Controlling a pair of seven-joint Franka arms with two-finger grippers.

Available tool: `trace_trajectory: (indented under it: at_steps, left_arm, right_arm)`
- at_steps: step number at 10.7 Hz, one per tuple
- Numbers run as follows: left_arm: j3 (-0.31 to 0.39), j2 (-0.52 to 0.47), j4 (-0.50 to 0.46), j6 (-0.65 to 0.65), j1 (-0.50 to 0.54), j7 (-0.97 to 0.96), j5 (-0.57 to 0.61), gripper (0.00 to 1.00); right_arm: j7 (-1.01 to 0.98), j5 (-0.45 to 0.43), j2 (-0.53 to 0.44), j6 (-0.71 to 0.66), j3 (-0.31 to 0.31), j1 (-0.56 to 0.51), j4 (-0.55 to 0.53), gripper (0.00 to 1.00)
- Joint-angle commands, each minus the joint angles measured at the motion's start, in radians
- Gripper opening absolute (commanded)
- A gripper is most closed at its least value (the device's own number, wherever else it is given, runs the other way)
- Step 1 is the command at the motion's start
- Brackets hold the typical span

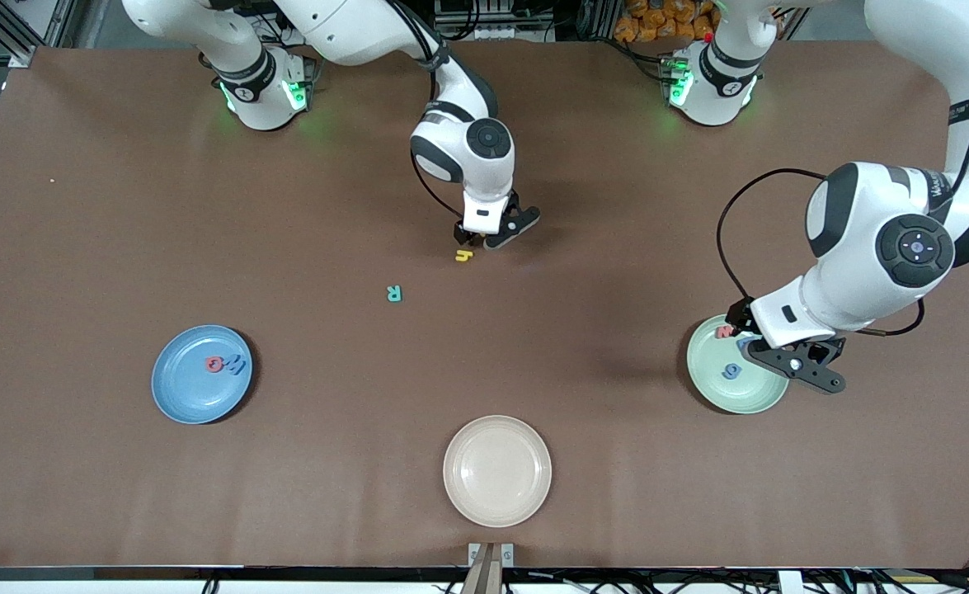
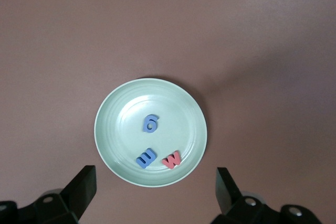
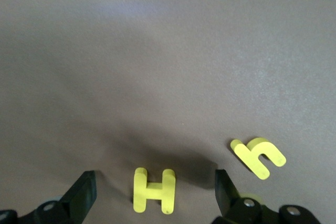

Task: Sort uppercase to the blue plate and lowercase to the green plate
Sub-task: 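Reach the right gripper down around the yellow H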

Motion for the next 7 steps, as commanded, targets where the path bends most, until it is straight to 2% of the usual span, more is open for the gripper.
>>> trace_trajectory:
  at_steps: [1, 3, 4, 5, 6, 7]
  left_arm:
    - [0.004, -0.014, -0.007, -0.015, -0.003, -0.008, -0.02, 1.0]
    - [0.005, -0.014, -0.007, -0.015, -0.003, -0.008, -0.02, 1.0]
    - [0.005, -0.014, -0.007, -0.015, -0.004, -0.008, -0.02, 1.0]
    - [0.005, -0.013, -0.005, -0.015, -0.006, -0.01, -0.02, 1.0]
    - [0.007, -0.013, -0.005, -0.015, -0.014, -0.01, -0.02, 1.0]
    - [0.008, -0.013, -0.005, -0.015, -0.017, -0.011, -0.02, 1.0]
  right_arm:
    - [0.0, -0.022, -0.011, 0.017, 0.012, -0.019, -0.021, 1.0]
    - [0.008, -0.022, -0.01, 0.018, 0.012, -0.018, -0.021, 1.0]
    - [0.009, -0.022, -0.01, 0.02, 0.012, -0.018, -0.023, 0.95]
    - [0.012, -0.02, -0.01, 0.021, 0.012, -0.018, -0.021, 0.49]
    - [0.017, -0.02, -0.01, 0.023, 0.013, -0.016, -0.023, 0.1]
    - [0.031, -0.02, -0.011, 0.023, 0.012, -0.012, -0.023, 0.0]
